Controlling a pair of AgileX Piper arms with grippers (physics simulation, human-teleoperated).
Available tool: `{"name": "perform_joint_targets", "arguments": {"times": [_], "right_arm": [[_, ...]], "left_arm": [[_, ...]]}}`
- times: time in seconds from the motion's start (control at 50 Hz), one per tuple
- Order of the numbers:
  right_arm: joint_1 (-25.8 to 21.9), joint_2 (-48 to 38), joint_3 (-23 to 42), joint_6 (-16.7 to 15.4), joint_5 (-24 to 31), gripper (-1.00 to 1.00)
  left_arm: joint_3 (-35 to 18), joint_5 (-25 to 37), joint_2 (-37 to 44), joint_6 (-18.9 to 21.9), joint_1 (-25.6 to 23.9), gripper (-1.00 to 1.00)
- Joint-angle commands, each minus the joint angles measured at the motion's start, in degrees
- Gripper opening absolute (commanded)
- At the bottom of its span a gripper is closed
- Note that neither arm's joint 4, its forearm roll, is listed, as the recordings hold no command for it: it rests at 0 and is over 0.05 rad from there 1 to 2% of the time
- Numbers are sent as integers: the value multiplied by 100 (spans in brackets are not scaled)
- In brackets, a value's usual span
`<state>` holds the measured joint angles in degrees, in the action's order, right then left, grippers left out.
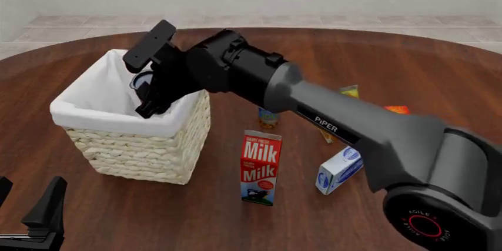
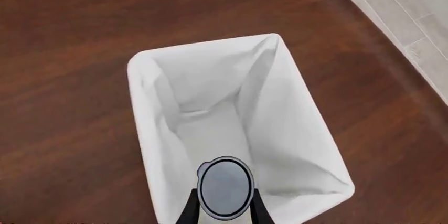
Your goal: Pick up the alphabet soup and the tomato sauce, and put them in the basket.
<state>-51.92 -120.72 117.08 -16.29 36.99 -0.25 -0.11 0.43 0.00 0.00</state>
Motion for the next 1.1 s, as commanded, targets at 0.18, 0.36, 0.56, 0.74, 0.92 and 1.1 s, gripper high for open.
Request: {"name": "perform_joint_targets", "arguments": {"times": [0.18, 0.36, 0.56, 0.74, 0.92, 1.1], "right_arm": [[-2, -7, -95, 117, -9, 100], [-17, 24, -107, 114, -24, 100], [10, -13, 33, 96, 45, 100], [140, -45, 508, -17, 91, 100], [106, 32, 631, -25, 171, 100], [114, 174, 602, -23, 167, 100]], "left_arm": [[0, 0, 0, 0, 0, 100], [0, 0, 0, 0, 0, 100], [0, 0, 0, 0, 0, 100], [0, 0, 0, 0, 0, 100], [0, 0, 0, 0, 0, 100], [0, 0, 0, 0, 0, 100]]}}
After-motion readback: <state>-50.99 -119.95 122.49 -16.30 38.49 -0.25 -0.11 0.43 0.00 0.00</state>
